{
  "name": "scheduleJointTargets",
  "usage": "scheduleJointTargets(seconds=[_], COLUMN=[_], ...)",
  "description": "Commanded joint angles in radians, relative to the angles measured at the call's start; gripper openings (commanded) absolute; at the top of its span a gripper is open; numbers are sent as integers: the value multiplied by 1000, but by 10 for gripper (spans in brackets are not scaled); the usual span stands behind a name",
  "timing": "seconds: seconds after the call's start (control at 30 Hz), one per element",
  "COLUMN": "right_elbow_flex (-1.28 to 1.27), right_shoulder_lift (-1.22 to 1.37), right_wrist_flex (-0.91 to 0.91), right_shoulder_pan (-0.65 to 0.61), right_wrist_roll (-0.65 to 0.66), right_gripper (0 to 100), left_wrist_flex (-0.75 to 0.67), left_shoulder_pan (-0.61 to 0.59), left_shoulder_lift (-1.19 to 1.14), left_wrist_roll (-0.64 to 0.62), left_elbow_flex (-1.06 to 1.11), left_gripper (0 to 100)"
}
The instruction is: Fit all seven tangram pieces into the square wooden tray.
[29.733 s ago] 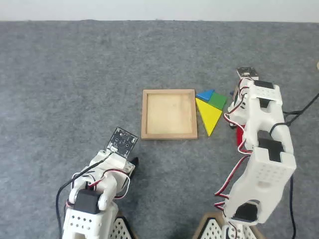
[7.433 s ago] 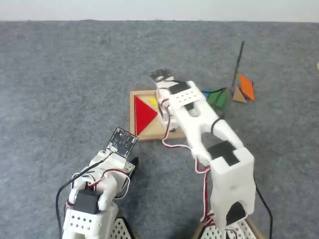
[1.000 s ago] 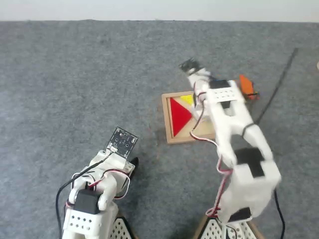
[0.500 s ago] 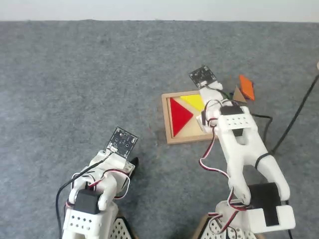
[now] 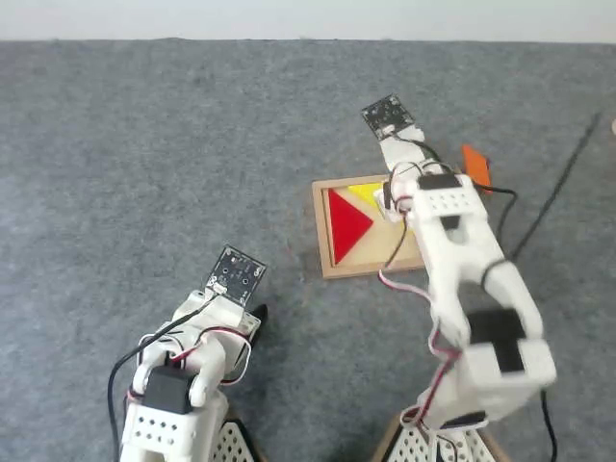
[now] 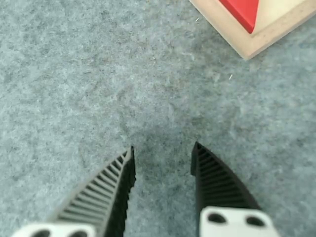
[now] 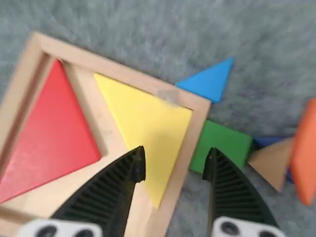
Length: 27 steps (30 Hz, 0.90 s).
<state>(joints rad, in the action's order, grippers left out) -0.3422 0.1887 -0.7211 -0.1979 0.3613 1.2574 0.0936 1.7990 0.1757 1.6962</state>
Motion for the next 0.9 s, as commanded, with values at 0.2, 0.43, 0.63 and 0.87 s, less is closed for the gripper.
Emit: scheduleJointTargets(seconds=[0.2, 0.43, 0.63, 0.87], right_elbow_flex=[192, 319, 413, 545], right_shoulder_lift=[110, 162, 269, 398], right_wrist_flex=[-21, -24, -22, -205], right_shoulder_pan=[-35, -91, -119, -97], right_wrist_roll=[-91, -227, -272, -261], right_gripper=[215, 215, 214, 213], left_wrist_flex=[6, 6, 6, 6], left_shoulder_pan=[-60, -92, -92, -92], left_shoulder_lift=[20, 20, 20, 20], left_wrist_roll=[-8, -8, -8, -8], left_elbow_flex=[-13, -13, -13, -13], left_gripper=[183, 183, 183, 183])
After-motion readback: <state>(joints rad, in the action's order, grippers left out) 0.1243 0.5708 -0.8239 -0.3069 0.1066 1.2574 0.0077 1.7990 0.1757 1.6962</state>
